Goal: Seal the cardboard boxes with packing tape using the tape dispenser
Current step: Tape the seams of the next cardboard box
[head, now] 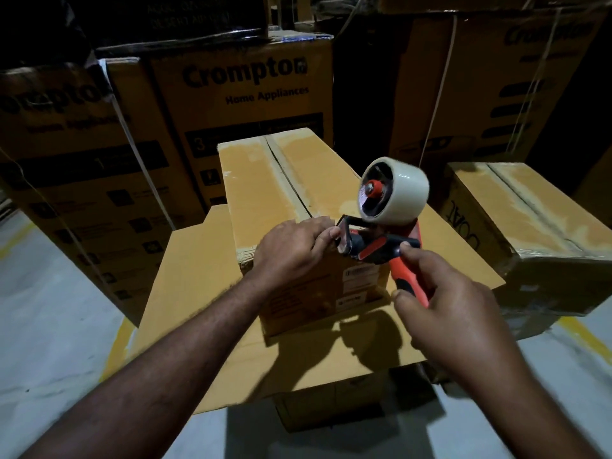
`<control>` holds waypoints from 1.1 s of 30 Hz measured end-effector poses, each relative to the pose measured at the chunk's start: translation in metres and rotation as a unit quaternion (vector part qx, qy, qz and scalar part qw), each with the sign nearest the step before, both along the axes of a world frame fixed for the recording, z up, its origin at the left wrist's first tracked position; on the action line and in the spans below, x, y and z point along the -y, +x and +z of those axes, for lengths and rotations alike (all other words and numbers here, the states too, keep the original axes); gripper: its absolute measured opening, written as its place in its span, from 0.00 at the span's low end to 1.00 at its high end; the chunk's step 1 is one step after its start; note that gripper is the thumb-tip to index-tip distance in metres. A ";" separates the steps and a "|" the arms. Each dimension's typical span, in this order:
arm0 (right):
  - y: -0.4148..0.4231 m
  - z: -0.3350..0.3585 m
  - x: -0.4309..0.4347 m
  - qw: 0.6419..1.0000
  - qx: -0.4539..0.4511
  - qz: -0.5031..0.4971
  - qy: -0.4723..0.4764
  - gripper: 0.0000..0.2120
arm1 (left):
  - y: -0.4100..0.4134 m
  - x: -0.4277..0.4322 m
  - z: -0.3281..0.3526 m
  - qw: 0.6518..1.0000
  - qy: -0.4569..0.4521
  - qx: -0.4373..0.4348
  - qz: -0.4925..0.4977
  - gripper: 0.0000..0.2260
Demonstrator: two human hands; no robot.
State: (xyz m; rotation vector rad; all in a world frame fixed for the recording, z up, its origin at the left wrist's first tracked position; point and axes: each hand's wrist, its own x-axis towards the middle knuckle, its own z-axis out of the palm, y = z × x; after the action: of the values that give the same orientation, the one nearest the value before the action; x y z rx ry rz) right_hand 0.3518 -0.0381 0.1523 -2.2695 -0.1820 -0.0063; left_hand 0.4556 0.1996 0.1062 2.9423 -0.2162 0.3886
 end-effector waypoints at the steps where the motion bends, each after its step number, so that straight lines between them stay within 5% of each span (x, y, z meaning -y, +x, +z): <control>1: 0.001 0.005 0.003 1.000 0.009 -0.002 0.007 0.30 | 0.000 0.000 0.000 1.000 0.017 -0.001 -0.001 0.27; 5: 0.009 0.017 0.008 0.998 0.045 -0.025 0.021 0.31 | -0.001 -0.001 -0.006 0.994 0.101 0.028 -0.009 0.23; 12: 0.011 0.024 0.009 0.997 0.074 -0.014 0.035 0.32 | 0.001 -0.018 -0.009 0.988 0.101 0.046 -0.103 0.21; 19: 0.018 0.029 0.001 0.992 0.104 0.045 0.048 0.32 | -0.011 -0.108 -0.015 0.929 0.145 0.197 -0.278 0.14; 24: 0.030 0.030 -0.028 0.986 0.101 0.116 0.061 0.31 | -0.025 -0.182 -0.010 0.943 0.183 0.184 -0.208 0.16; 27: 0.041 0.028 -0.056 0.979 0.110 0.162 0.058 0.31 | -0.039 -0.195 -0.007 0.992 -0.020 0.091 -0.087 0.15; 29: 0.050 0.026 -0.078 0.973 0.122 0.185 0.066 0.31 | -0.043 -0.187 0.009 0.973 -0.229 0.010 0.024 0.12; 31: 0.059 0.025 -0.101 0.966 0.136 0.204 0.082 0.31 | -0.042 -0.172 0.034 0.894 -0.434 -0.029 0.109 0.14; 33: 0.068 0.026 -0.121 0.959 0.161 0.217 0.088 0.31 | -0.038 -0.162 0.060 0.763 -0.627 -0.082 0.134 0.24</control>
State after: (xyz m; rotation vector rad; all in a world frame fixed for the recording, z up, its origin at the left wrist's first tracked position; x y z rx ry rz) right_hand 0.4196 0.0826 0.1779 -1.9963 -0.8177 -0.1556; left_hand 0.4175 0.3617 0.1660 1.6239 0.3718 0.1690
